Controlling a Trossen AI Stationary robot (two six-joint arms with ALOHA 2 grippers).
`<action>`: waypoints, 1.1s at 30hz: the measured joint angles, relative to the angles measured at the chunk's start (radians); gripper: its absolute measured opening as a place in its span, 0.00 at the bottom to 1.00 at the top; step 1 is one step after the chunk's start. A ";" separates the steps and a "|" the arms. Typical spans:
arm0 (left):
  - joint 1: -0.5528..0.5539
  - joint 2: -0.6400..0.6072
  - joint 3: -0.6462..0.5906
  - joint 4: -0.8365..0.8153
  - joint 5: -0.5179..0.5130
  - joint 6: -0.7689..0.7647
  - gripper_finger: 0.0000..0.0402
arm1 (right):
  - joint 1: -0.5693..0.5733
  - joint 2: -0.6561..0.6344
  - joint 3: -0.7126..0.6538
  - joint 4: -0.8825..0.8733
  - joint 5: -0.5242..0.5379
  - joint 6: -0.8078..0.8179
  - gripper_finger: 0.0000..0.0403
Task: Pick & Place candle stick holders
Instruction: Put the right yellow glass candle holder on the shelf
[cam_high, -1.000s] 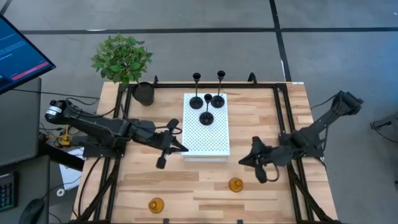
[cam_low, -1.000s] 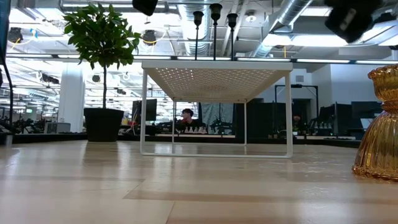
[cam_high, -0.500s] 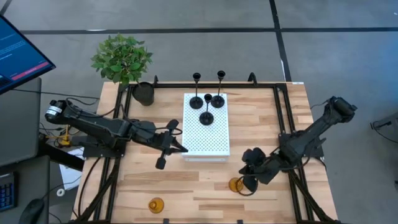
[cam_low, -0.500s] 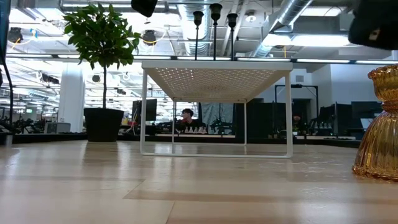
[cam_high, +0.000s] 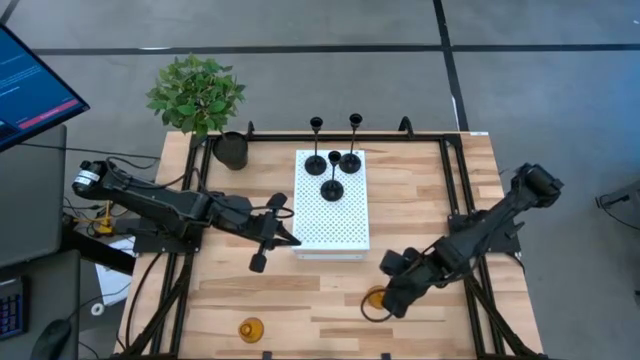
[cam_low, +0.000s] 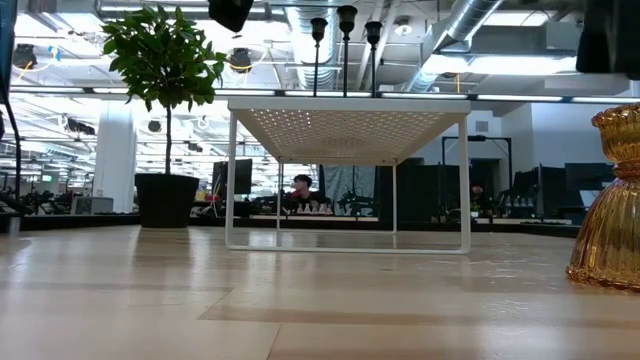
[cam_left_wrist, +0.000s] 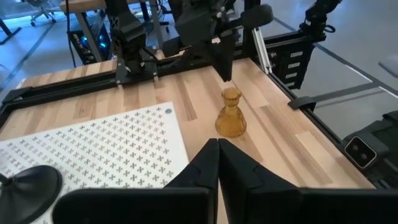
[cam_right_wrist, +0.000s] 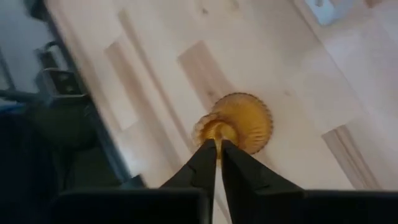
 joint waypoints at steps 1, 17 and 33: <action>0.000 0.000 0.000 -0.005 0.000 0.000 0.01 | -0.004 0.009 0.000 -0.007 0.000 0.005 0.06; 0.000 0.000 0.000 -0.029 0.000 -0.031 0.01 | -0.028 0.049 -0.001 -0.030 -0.210 0.083 0.27; 0.000 0.000 0.000 -0.042 0.000 -0.028 0.01 | 0.247 0.057 -0.013 -0.027 0.162 0.105 0.27</action>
